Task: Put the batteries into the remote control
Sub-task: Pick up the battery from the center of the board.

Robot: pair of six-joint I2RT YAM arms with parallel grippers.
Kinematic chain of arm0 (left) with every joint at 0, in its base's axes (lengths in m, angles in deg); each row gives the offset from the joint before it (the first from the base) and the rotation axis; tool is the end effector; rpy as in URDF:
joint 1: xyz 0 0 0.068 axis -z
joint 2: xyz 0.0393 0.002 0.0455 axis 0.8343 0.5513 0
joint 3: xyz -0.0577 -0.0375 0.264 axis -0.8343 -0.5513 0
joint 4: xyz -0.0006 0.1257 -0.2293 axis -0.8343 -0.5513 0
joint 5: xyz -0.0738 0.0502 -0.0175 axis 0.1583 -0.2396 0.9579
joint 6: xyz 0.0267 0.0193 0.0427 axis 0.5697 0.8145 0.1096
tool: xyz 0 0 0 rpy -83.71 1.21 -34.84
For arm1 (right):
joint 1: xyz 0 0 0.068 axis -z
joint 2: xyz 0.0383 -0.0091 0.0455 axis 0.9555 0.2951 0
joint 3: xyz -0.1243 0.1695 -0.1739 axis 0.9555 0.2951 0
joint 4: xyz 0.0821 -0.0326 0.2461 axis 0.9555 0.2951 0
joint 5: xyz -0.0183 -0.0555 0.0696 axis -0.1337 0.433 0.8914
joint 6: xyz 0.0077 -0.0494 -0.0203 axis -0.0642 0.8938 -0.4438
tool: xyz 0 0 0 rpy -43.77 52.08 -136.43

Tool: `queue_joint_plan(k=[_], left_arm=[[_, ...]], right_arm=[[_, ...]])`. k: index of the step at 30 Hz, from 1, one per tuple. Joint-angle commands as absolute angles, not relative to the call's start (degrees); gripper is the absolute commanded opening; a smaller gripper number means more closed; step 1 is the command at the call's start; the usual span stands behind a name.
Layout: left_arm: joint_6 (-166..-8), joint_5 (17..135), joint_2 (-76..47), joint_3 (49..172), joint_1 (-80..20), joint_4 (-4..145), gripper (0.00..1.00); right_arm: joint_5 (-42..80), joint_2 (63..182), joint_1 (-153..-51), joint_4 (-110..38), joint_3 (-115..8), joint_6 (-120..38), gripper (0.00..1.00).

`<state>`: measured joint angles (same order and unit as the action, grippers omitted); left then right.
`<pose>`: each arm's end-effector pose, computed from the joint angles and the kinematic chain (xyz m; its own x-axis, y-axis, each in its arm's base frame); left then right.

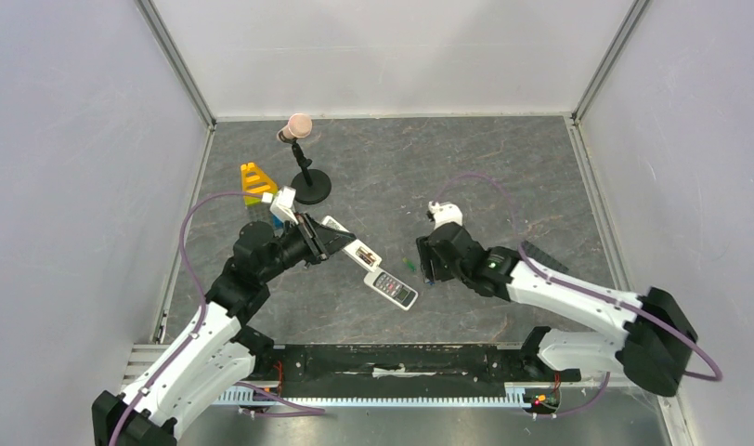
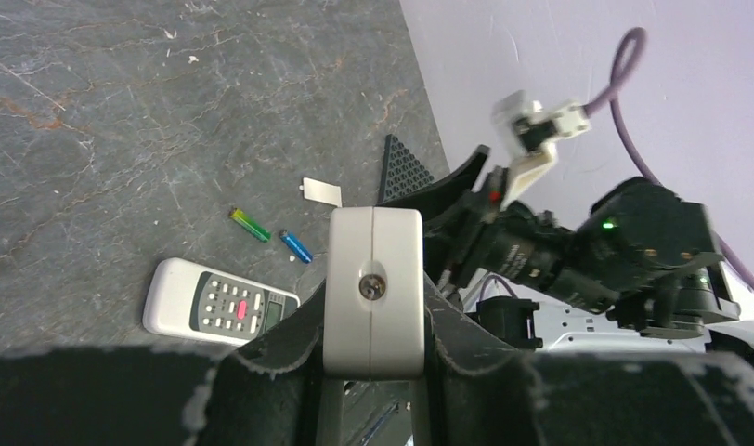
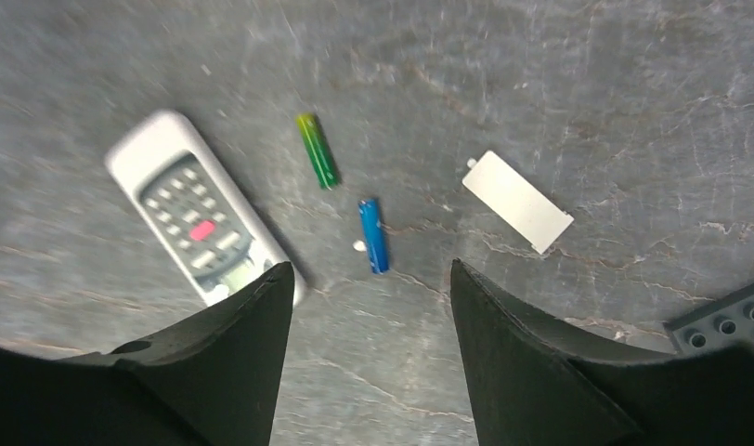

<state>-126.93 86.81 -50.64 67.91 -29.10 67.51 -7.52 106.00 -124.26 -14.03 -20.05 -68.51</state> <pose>0.1482 -0.0902 0.2778 -0.6657 -0.4834 -0.5684 0.3251 0.4978 -0.8041 0.1544 0.1750 0.2384 -0.6985 -0.0220 -0.7153 -0.2415 0.9481 0.2067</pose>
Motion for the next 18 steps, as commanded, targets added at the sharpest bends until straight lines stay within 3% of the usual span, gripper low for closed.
queue_joint_plan(k=[1,16,18], left_arm=[[-123.4,86.5,-50.1,70.0,-29.0,68.6,0.02],[-122.2,89.1,-47.8,70.8,-29.0,69.6,0.02],[-122.1,89.2,-47.7,70.8,-29.0,69.6,0.02]], right_arm=[[-5.6,112.0,-124.1,-11.5,-22.7,-59.2,0.64],[1.3,124.3,-122.5,-16.5,-23.2,-53.8,0.46],[2.1,125.4,-121.9,-16.6,-23.4,-53.9,0.39]])
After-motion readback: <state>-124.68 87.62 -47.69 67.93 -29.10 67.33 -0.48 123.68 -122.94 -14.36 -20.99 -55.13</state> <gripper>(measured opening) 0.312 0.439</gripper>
